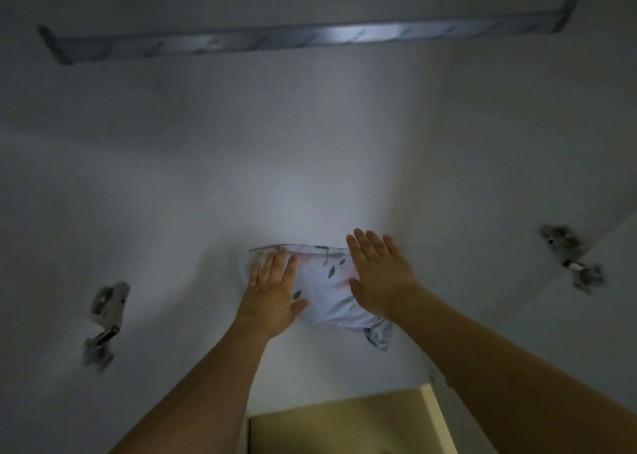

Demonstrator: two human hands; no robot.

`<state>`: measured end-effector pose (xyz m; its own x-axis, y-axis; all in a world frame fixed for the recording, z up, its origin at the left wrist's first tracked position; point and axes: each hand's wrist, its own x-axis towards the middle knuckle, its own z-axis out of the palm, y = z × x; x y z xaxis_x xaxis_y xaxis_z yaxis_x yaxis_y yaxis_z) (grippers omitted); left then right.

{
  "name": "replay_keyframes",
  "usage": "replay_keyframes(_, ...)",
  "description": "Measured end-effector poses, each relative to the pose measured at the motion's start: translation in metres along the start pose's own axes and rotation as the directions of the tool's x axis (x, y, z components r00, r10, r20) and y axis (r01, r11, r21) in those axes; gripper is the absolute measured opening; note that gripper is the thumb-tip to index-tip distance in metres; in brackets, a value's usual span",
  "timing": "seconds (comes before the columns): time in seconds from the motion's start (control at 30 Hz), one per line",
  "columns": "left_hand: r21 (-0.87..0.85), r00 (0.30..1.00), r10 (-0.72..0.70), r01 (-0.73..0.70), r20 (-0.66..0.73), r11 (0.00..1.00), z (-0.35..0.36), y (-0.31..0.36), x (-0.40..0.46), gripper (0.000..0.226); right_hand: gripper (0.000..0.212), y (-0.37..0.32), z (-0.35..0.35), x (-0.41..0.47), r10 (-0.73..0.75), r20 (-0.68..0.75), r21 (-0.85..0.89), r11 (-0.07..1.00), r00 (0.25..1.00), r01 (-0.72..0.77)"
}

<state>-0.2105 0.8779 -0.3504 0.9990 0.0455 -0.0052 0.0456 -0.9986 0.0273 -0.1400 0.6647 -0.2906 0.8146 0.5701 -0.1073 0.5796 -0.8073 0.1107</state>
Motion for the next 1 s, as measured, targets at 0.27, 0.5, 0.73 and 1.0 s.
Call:
replay_keyframes(0.27,0.095,0.995,0.082,-0.087,0.059,0.992,0.103,0.022,0.127,0.087,0.079,0.060,0.130,0.095,0.109,0.041,0.170,0.979,0.993,-0.114)
replay_keyframes(0.5,0.197,0.997,0.055,-0.066,0.057,0.978,0.292,-0.025,0.234,0.090,0.085,0.073,0.349,0.224,0.103,0.019,0.244,0.964,0.994,-0.105)
replay_keyframes(0.73,0.221,0.998,0.003,-0.016,0.058,0.975,0.470,-0.078,0.335,0.095,0.081,0.083,0.538,0.358,0.046,-0.131,0.228,0.973,0.990,-0.015)
replay_keyframes(1.0,0.203,1.000,0.002,0.002,-0.015,0.979,0.537,-0.101,0.411,0.098,0.103,0.094,0.607,0.458,0.027,-0.099,0.318,0.948,0.995,0.005)
